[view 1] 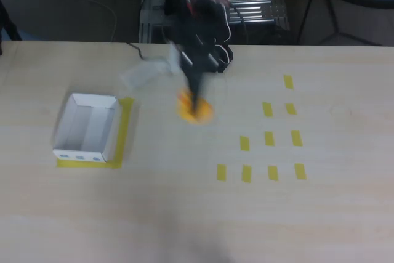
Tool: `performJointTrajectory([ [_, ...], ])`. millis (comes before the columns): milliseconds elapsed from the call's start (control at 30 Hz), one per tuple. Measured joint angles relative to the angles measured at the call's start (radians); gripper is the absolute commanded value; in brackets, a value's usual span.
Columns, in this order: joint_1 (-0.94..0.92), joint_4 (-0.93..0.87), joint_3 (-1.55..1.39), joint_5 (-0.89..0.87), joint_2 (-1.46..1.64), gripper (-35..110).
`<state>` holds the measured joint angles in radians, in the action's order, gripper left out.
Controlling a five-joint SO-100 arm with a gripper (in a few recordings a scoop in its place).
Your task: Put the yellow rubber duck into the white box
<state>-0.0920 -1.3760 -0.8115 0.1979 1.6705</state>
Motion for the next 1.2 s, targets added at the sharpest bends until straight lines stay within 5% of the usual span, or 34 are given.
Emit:
performJointTrajectory([
  [167, -0.341, 0.221, -0.408, -0.106, 0.360, 0],
  [367, -0.597, 0.302, -0.506, -0.110, 0.247, 0],
  [733, -0.741, 0.258, -0.054, -0.040, -0.503, 0],
  [1200, -0.785, 0.256, -0.069, 0.212, -0.637, 0],
])
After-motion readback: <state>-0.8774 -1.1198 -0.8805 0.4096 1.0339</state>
